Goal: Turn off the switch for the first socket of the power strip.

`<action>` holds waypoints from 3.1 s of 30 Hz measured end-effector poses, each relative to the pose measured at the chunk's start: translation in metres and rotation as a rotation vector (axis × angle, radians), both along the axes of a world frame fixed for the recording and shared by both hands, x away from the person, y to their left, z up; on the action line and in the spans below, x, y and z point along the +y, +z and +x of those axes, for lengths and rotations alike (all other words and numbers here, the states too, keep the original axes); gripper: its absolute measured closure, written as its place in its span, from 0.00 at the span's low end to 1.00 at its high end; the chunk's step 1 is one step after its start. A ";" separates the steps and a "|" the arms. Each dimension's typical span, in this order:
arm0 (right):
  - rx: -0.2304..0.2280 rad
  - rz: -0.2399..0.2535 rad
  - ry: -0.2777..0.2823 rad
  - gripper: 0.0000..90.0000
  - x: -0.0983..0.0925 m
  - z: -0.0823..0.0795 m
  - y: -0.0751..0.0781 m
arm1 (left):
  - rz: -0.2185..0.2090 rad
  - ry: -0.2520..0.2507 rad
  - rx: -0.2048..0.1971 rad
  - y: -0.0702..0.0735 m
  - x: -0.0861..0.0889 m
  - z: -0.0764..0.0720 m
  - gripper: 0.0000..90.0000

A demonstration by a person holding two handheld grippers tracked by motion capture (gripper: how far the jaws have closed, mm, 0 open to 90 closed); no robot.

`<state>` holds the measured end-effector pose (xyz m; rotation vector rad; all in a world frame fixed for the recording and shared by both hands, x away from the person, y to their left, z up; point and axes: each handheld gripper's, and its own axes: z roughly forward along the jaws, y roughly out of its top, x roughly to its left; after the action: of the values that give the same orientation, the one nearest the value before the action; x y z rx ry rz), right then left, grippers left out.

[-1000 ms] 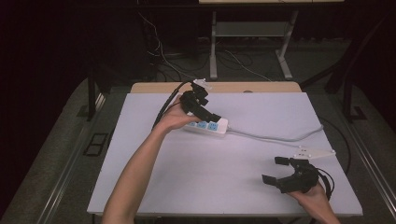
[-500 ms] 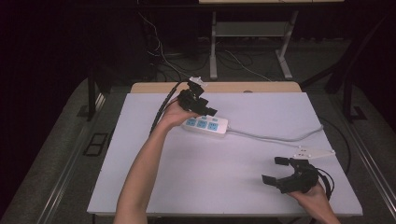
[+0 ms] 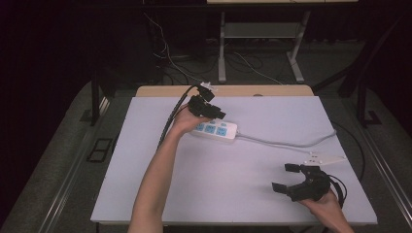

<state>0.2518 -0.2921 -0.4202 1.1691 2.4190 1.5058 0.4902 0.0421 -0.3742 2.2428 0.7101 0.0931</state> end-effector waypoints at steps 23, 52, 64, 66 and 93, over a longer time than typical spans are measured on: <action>0.002 -0.005 0.002 0.00 0.000 0.000 -0.001 | -0.078 0.049 0.109 -0.027 -0.004 0.014 0.99; 0.002 -0.006 0.000 0.00 0.000 0.000 -0.001 | -0.013 0.025 0.126 -0.046 -0.012 0.013 1.00; -0.001 -0.012 -0.001 0.00 0.001 -0.001 0.000 | -0.022 0.044 0.144 -0.048 -0.011 0.013 1.00; 0.000 -0.012 -0.001 0.00 0.000 0.000 -0.001 | -0.003 0.042 0.132 -0.046 -0.013 0.012 1.00; -0.003 0.002 -0.011 0.00 -0.003 -0.001 0.000 | -0.068 0.042 0.074 -0.021 -0.010 0.005 1.00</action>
<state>0.2505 -0.2953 -0.4201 1.1786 2.4055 1.5059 0.4950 0.0323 -0.3955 2.1758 0.7888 0.0069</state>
